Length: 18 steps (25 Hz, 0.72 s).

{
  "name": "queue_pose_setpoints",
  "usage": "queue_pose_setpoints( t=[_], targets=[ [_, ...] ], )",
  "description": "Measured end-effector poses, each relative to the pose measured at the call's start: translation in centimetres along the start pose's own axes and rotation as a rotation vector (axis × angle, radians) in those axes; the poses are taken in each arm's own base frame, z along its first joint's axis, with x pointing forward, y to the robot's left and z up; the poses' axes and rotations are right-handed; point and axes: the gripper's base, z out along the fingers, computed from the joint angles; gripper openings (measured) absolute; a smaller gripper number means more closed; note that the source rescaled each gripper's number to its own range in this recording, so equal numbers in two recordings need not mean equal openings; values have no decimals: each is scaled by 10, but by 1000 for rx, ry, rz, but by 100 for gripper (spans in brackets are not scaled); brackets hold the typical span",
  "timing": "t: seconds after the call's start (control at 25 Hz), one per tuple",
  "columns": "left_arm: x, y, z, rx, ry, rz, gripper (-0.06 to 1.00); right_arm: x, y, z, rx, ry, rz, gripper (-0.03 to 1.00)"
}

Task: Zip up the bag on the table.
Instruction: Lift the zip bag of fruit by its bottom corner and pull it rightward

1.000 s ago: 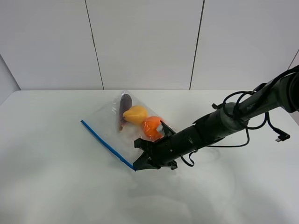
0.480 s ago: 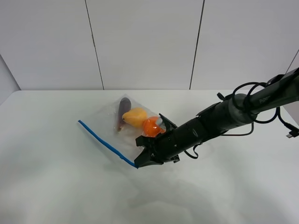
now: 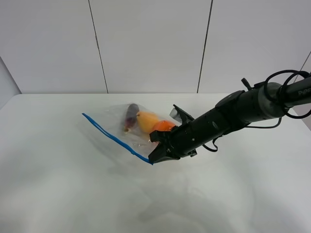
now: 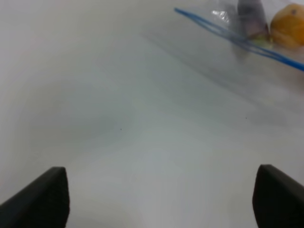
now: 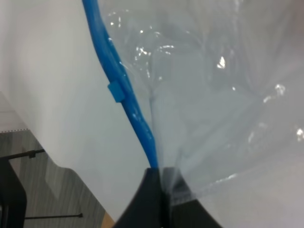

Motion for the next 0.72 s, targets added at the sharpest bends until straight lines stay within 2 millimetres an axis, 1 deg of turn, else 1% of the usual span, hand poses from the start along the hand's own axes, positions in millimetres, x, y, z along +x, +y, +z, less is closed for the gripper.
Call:
queue_pose_setpoints(
  t=[0.52,0.72],
  targets=[
    [0,0,0,0,0,0,100,-3,24,-25,-9,-53,-84,0],
    [0,0,0,0,0,0,100,-3,25,-27,-5,-50,-98,0]
  ],
)
